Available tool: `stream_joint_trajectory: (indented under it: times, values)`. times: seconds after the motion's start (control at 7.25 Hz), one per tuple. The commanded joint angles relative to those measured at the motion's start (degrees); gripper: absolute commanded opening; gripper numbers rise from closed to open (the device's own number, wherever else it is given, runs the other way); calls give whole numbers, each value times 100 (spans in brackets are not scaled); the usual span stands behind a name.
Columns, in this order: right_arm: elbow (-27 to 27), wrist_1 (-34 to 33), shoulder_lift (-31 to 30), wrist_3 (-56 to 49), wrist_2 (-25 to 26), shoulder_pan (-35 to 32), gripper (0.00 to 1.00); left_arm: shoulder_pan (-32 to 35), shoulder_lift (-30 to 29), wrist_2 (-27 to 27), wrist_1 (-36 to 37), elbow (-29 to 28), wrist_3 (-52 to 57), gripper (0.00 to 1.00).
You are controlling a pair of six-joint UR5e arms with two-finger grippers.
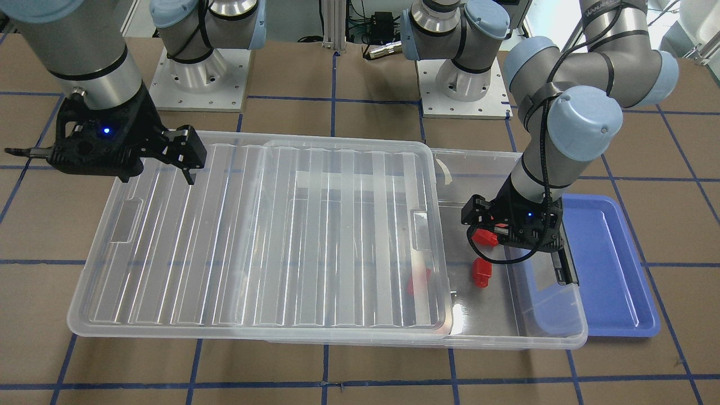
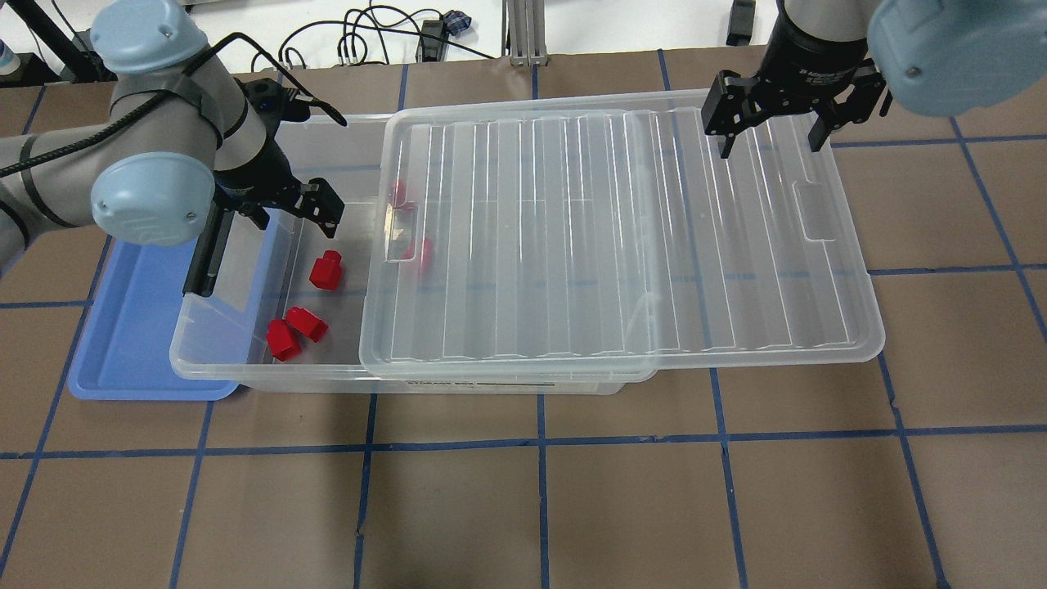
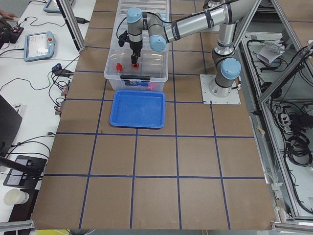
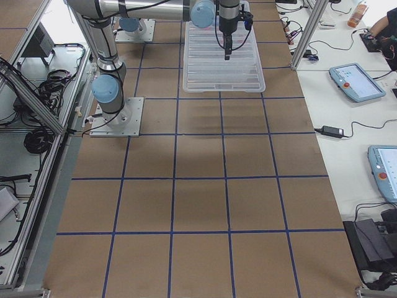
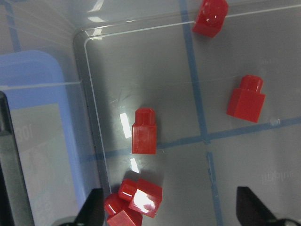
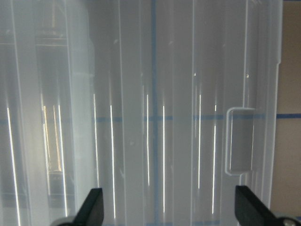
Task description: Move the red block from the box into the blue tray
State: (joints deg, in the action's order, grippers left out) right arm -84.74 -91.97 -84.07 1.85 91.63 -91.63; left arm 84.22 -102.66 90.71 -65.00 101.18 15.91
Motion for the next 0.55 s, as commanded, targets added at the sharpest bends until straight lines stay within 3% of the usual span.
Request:
stream_joint_trajectory:
  times: [0.0,0.41]
  values:
    - [-137,215,-240,131,-110,-83,100,-29,-176,8,189,68,200,100]
    - [-306,-120,-311,149,-32,-83,100,-38,-254,17,740,489,113,100]
